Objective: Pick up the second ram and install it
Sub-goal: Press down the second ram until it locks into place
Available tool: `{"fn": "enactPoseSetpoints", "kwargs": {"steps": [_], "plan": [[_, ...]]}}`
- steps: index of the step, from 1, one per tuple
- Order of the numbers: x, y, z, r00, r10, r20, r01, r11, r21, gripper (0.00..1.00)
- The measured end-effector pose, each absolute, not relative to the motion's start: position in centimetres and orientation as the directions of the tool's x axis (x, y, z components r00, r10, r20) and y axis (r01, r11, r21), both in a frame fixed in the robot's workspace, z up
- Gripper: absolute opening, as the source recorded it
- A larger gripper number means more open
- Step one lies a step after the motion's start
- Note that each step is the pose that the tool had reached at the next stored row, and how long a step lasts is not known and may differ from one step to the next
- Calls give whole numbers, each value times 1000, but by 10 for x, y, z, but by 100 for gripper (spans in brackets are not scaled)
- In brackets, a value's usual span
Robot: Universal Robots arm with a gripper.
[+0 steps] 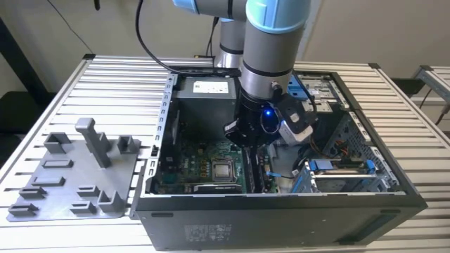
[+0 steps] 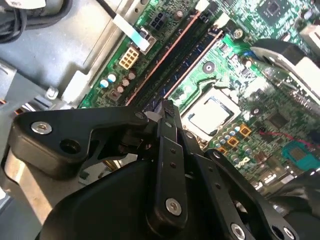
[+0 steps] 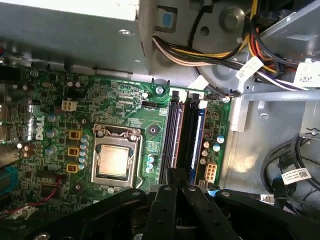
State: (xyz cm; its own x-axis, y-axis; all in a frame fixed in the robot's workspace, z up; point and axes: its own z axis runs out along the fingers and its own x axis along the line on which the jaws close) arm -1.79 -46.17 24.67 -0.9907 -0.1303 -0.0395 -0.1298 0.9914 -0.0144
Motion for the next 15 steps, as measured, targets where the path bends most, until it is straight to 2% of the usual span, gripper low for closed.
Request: {"fn": "enactPoseSetpoints", "kwargs": {"steps": [15], "plan": [[-18,-462,247,-918,-394,-38,-394,919,-22,11]]}}
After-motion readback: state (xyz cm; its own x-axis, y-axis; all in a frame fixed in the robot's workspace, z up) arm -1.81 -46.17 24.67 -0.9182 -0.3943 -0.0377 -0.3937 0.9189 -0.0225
